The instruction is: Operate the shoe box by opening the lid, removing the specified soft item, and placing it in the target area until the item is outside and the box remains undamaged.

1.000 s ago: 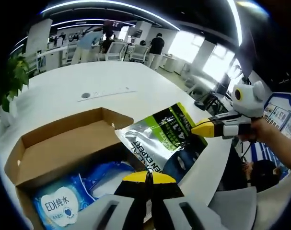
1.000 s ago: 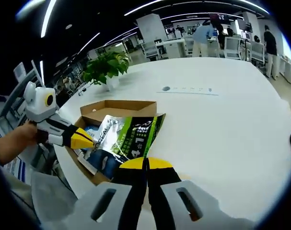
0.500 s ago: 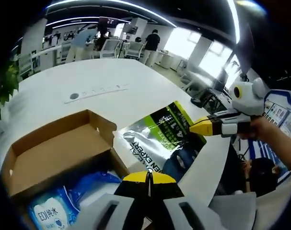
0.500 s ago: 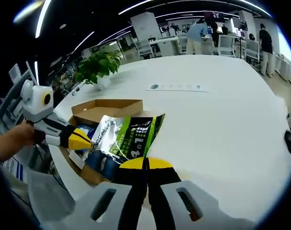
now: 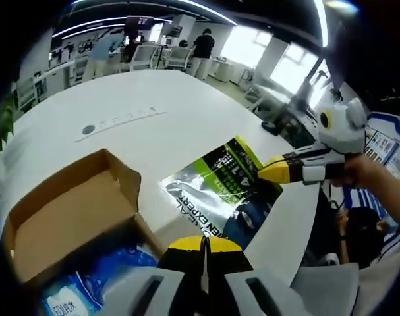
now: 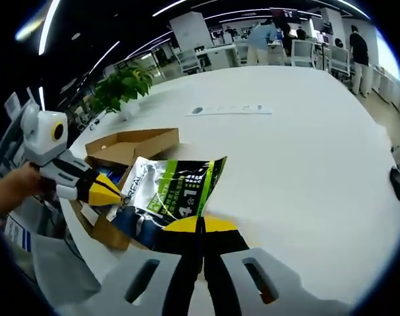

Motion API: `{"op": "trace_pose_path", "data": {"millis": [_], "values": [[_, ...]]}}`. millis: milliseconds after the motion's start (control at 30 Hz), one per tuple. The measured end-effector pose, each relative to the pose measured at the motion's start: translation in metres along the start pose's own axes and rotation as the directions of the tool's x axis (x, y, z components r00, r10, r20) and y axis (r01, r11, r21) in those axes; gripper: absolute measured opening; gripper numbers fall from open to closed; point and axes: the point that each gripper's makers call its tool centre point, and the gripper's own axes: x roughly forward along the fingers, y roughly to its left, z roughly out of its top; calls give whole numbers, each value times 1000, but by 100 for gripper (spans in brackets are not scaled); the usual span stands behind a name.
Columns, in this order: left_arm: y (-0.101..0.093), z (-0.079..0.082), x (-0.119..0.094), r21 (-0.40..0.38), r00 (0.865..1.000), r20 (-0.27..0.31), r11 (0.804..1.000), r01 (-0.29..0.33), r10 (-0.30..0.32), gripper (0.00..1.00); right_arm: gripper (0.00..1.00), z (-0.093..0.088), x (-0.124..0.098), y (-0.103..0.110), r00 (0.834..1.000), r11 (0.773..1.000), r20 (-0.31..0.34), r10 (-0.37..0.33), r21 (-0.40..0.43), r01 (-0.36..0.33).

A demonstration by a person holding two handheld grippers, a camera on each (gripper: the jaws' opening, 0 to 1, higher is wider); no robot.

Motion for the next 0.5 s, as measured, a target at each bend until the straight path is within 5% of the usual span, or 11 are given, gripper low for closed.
{"op": "trace_pose_path", "data": {"millis": [500], "values": [[3,-8,36,109,990,-142,994,-10,26,0,0,-14,20,-23,998,1000,-61,-25,9,26]]}}
